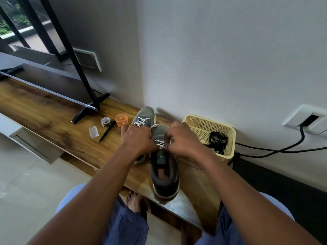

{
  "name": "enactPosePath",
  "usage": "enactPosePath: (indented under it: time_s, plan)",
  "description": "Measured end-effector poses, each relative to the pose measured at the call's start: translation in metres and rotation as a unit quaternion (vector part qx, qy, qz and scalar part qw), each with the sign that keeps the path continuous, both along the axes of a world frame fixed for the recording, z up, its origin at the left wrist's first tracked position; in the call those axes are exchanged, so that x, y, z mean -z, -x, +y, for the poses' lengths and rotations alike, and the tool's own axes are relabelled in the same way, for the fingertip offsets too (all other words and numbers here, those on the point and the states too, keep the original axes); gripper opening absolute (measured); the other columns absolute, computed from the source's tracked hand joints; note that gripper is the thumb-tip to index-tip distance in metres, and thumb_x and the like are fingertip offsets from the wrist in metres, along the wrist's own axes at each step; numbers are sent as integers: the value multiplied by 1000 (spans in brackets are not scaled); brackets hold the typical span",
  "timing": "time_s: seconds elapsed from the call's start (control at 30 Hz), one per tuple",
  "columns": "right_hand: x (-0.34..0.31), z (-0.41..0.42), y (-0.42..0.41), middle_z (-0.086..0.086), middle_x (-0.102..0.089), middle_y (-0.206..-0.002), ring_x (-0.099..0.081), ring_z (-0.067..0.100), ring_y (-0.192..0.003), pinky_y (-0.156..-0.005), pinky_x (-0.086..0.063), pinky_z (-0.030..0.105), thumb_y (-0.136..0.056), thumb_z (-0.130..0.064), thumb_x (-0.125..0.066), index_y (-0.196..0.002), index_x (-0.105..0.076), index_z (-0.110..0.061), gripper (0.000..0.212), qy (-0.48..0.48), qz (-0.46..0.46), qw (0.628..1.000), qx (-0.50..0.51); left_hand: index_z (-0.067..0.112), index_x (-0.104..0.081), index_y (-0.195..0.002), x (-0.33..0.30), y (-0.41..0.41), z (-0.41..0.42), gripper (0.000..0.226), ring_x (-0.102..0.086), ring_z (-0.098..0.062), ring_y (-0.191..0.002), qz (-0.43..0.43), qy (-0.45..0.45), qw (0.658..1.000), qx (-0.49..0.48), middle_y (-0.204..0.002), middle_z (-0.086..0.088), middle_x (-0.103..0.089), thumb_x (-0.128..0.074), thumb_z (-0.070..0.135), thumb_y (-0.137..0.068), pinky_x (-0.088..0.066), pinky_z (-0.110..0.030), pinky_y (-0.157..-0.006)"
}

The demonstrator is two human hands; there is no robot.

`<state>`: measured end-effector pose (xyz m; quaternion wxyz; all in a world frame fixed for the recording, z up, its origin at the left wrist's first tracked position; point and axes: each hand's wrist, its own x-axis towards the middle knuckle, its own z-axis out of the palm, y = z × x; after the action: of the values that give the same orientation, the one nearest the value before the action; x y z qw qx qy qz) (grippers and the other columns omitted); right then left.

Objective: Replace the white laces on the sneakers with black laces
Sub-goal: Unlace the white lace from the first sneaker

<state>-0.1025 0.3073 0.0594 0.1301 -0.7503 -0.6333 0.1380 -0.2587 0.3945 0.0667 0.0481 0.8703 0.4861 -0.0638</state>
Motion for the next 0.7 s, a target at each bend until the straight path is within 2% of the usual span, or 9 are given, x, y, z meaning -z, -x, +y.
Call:
enactPosePath:
  time_s: [0.1,0.13,0.17,0.23,0.33,0.4,0.47,0.53,0.7]
  plan:
    - [-19,-2,-28,-6,-58,-100,-56,11,-94,-71,-42,26,-78,-17,-79,-69,-73,-29,16,-50,110,990,71,29,-64,-79,-1,2,1,38,-55,-27,-122,16,5,1000,-8,-100,1,-66,-68,66,-73,-25,-52,-119]
    - [-25,-5,-36,-9,-60,-92,-57,4,-85,-67,-40,25,-77,-17,-78,-65,-71,-28,17,-61,134,985,92,28,-66,-79,-2,1,1,38,-54,-27,-123,13,15,1000,-10,-98,2,-65,-68,66,-72,-25,-52,-118]
    - [-31,-9,-42,-11,-63,-84,-59,3,-78,-64,-41,25,-76,-20,-77,-63,-71,-26,16,-55,137,984,100,28,-67,-78,-2,1,1,37,-54,-27,-122,6,22,1000,-9,-94,3,-62,-67,65,-72,-26,-52,-118]
    - [-37,-14,-45,-8,-68,-75,-62,7,-72,-63,-46,27,-72,-28,-74,-66,-73,-24,8,26,88,993,80,30,-71,-80,-3,1,-1,33,-54,-27,-121,-2,27,1000,1,-91,5,-61,-65,62,-74,-26,-52,-118]
    - [-36,-17,-35,-4,-70,-76,-64,16,-75,-61,-46,28,-70,-42,-70,-79,-75,-24,20,153,-24,987,28,39,-71,-88,-5,0,-2,19,-52,-25,-128,-48,47,997,26,-108,10,-70,-69,54,-78,-25,-55,-122]
    - [-33,-16,-29,-7,-71,-90,-66,18,-86,-67,-49,31,-79,-51,-71,-92,-74,-28,26,128,-52,990,20,45,-70,-90,-7,0,-3,14,-52,-24,-127,-85,60,993,52,-111,16,-69,-75,47,-78,-30,-52,-120]
    - [-32,-14,-27,-9,-71,-103,-65,19,-97,-74,-50,33,-85,-50,-70,-101,-74,-33,23,72,-40,996,28,47,-73,-98,-8,-1,-6,19,-53,-22,-126,-90,45,992,75,-112,16,-69,-75,44,-79,-33,-45,-117]
    - [-29,-12,-27,-11,-71,-107,-66,19,-100,-76,-51,32,-87,-42,-72,-105,-73,-35,19,53,-6,998,36,45,-76,-101,-7,-4,-10,20,-53,-22,-126,-93,22,991,90,-114,13,-70,-74,46,-81,-33,-42,-114]
    - [-20,-9,-22,-10,-71,-102,-67,17,-96,-84,-58,39,-82,-45,-77,-104,-71,-33,25,113,34,993,0,42,-75,-99,1,-12,-17,18,-54,-22,-122,-71,-9,992,107,-115,13,-71,-73,42,-81,-34,-39,-112]
